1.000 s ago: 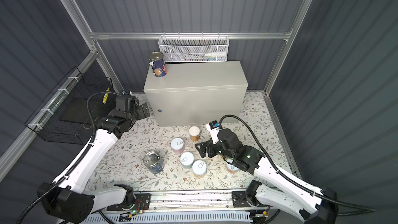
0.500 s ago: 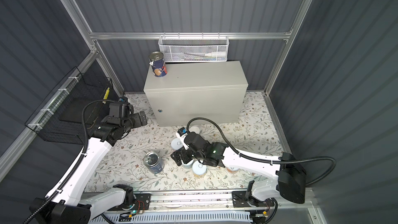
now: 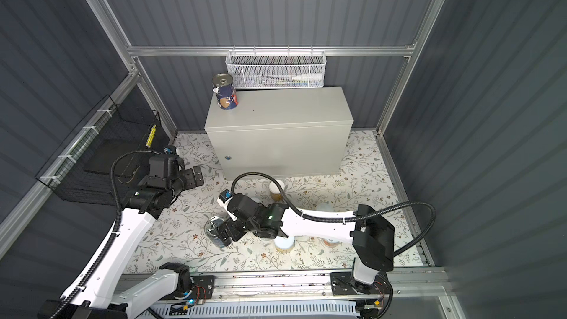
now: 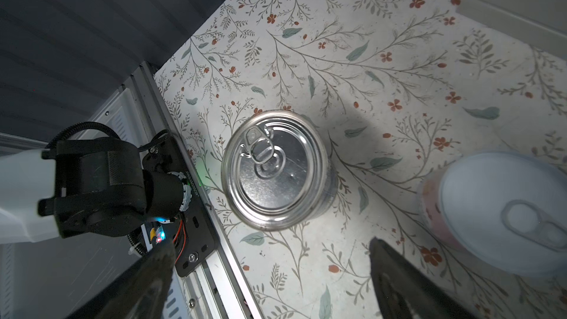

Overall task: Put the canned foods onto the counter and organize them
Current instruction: 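Lower the right gripper onto the blue-labelled soup can and grasp it, then lift the blue-labelled soup can off the table with the right gripper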

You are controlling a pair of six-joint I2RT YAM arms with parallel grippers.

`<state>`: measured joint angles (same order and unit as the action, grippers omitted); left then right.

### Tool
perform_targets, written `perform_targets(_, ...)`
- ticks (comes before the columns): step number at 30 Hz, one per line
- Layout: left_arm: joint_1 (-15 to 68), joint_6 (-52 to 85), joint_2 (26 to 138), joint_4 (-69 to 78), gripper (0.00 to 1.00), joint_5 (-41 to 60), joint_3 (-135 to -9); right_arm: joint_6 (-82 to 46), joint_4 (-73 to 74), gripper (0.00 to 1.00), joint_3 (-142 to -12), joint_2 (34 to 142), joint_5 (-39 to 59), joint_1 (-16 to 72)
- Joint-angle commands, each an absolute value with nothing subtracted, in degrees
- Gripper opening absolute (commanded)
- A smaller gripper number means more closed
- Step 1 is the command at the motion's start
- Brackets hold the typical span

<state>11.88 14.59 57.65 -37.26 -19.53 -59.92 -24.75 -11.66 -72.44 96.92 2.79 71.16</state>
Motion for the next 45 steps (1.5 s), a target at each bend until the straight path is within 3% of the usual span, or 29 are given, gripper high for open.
perform_targets(1,11.46,14.15,54.58,-36.13,1.00,-22.65,-59.18,-23.05,-17.13,0.99,-76.20,99.66,1.23,71.85)
perform_targets(14,11.43,14.55,52.23,-36.21,1.00,-24.00,-57.91,-20.94,-27.51,0.99,-88.01,109.20,-0.74,73.80)
perform_targets(45,11.43,15.14,50.71,-36.06,1.00,-25.50,-57.00,-19.05,-32.59,0.99,-99.00,119.86,-4.84,74.10)
